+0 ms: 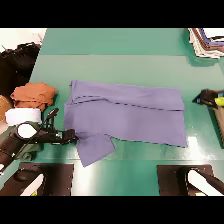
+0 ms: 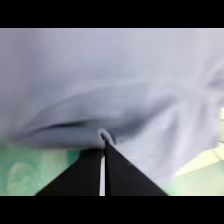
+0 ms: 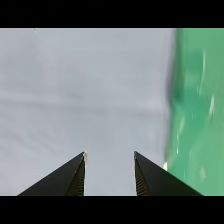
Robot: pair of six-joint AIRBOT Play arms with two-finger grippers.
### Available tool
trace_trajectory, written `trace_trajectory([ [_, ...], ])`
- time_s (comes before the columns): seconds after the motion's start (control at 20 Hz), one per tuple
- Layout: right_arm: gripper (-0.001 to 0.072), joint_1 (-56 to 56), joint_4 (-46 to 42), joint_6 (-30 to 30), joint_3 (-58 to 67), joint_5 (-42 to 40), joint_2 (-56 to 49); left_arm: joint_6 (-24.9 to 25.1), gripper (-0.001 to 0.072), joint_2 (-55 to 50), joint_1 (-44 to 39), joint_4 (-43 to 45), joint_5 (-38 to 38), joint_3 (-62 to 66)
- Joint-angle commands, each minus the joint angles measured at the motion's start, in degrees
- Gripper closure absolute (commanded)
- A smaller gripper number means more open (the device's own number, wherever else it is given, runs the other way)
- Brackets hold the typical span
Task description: Fold the shirts.
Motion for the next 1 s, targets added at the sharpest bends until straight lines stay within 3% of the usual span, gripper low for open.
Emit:
trace_trajectory([
  [0.0, 0.0294, -7.9, -5.0, 0.2, -10.2, 4.6, 3.1, 3.6, 0.0684, 0.1, 0.0, -1.3, -0.8, 3.5],
  [0.05, 0.0184, -11.1, -4.7, 0.2, -14.3, 5.2, 3.9, 3.7, 0.0684, 0.0, 0.0, -1.2, -0.7, 4.5],
  [0.1, 0.0168, -14.4, -4.4, 0.2, -18.6, 5.7, 4.4, 3.7, 0.0685, 0.0, 0.0, -1.2, -0.4, 5.1],
  [0.25, 0.0193, -21.0, -3.9, 0.2, -27.7, 4.9, 4.3, 3.7, 0.0684, 0.0, 0.0, -0.6, -0.3, 5.3],
  [0.35, 0.0288, -22.8, 0.1, 0.1, -31.3, 2.9, 4.3, 3.7, 0.0684, 0.0, 0.0, -0.5, -0.4, 5.3],
  [0.55, 0.0288, -22.1, 4.5, 0.1, -34.4, -1.2, 4.3, 3.7, 0.0684, 0.0, 0.0, -0.5, -0.3, 5.3],
  [0.7, 0.0360, -18.5, 4.5, 0.2, -34.2, -1.8, 4.3, 3.7, 0.0684, 0.0, 0.0, -0.5, -0.4, 5.3],
  [0.9, 0.0652, -12.7, 3.9, 0.1, -34.2, -1.5, 4.3, 3.6, 0.0686, 0.1, 0.0, 1.9, -4.1, 5.5],
  [0.95, 0.0675, -11.8, 3.9, 0.1, -34.0, -1.2, 4.3, 3.5, 0.0686, 0.4, 0.0, 3.7, -6.0, 5.7],
])
